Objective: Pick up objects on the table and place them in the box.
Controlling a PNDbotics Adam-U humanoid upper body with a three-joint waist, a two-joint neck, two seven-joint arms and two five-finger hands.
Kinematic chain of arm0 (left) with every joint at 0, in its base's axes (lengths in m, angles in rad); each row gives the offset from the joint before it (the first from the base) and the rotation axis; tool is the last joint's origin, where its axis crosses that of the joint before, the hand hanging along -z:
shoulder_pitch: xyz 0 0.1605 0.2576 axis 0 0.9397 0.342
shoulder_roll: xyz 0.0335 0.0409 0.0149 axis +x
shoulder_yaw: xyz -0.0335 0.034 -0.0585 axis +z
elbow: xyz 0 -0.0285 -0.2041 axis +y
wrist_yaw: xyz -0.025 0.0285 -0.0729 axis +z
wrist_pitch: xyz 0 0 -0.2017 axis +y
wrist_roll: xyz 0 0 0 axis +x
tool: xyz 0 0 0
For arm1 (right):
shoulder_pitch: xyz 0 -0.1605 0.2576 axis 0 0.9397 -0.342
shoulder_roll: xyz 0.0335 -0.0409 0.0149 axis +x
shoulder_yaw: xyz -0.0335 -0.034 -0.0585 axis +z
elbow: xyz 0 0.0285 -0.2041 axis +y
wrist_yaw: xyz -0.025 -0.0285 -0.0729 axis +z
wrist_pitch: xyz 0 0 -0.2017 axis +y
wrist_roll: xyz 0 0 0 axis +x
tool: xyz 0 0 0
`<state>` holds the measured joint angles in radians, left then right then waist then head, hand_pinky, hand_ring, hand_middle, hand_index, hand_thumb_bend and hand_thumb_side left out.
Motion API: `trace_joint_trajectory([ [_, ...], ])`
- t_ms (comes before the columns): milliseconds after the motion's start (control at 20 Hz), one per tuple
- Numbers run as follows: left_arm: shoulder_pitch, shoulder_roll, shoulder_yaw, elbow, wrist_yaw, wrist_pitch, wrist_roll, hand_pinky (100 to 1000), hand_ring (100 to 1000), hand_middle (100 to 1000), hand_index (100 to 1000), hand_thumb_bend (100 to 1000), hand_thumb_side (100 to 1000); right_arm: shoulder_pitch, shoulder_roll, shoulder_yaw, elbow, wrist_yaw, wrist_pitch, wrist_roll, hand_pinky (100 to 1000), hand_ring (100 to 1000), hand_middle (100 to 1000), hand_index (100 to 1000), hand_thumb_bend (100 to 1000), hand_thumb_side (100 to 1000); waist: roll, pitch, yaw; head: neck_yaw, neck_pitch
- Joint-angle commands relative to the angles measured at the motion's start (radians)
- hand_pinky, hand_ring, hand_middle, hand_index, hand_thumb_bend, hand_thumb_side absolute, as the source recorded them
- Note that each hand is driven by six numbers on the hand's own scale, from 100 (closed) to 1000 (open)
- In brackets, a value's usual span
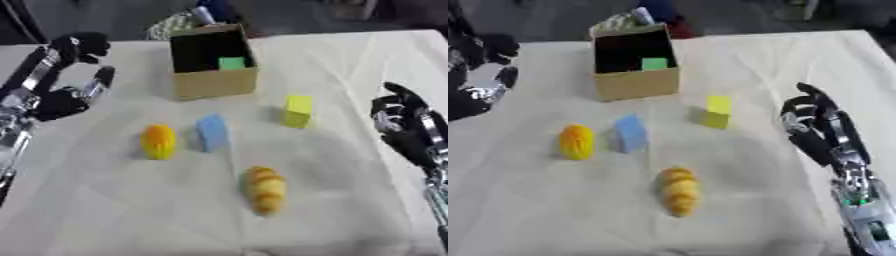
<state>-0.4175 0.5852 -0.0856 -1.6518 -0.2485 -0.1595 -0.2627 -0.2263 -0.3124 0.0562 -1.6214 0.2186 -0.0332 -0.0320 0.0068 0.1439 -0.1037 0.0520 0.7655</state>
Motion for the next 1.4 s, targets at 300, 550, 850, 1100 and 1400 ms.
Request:
trace_joint_trajectory([
  [300, -0.154, 0.091, -0.148, 0.128, -0.177, -0.027, -0.236, 788, 788, 771, 891, 453, 538, -0.004, -0.017, 0.0, -0.008, 0.004, -0.001, 0.009, 567, 650, 695, 924, 100, 570, 0.008, -0.033, -0.01, 0.013, 0.005],
  [550, -0.237, 0.064, -0.218, 0.257, -0.262, -0.068, -0.337, 789, 786, 775, 890, 541, 570, -0.002, -0.017, 0.003, -0.007, 0.003, -0.001, 0.012, 566, 650, 695, 924, 100, 571, 0.009, -0.037, -0.015, 0.013, 0.005],
  [850, -0.289, 0.0, -0.262, 0.398, -0.359, -0.117, -0.384, 792, 770, 781, 889, 592, 593, 0.0, -0.014, 0.004, -0.006, 0.003, -0.002, 0.014, 566, 650, 695, 925, 100, 571, 0.009, -0.039, -0.018, 0.013, 0.005],
  [1100, -0.3, -0.033, -0.274, 0.468, -0.416, -0.147, -0.408, 792, 772, 784, 888, 608, 603, 0.001, -0.013, 0.004, -0.005, 0.002, -0.001, 0.014, 565, 650, 695, 924, 100, 571, 0.007, -0.04, -0.02, 0.014, 0.005],
  [1400, -0.29, -0.054, -0.27, 0.511, -0.428, -0.157, -0.414, 780, 756, 767, 875, 600, 613, 0.002, -0.01, 0.005, -0.005, 0.001, -0.002, 0.015, 564, 650, 695, 924, 100, 572, 0.007, -0.039, -0.021, 0.012, 0.005],
])
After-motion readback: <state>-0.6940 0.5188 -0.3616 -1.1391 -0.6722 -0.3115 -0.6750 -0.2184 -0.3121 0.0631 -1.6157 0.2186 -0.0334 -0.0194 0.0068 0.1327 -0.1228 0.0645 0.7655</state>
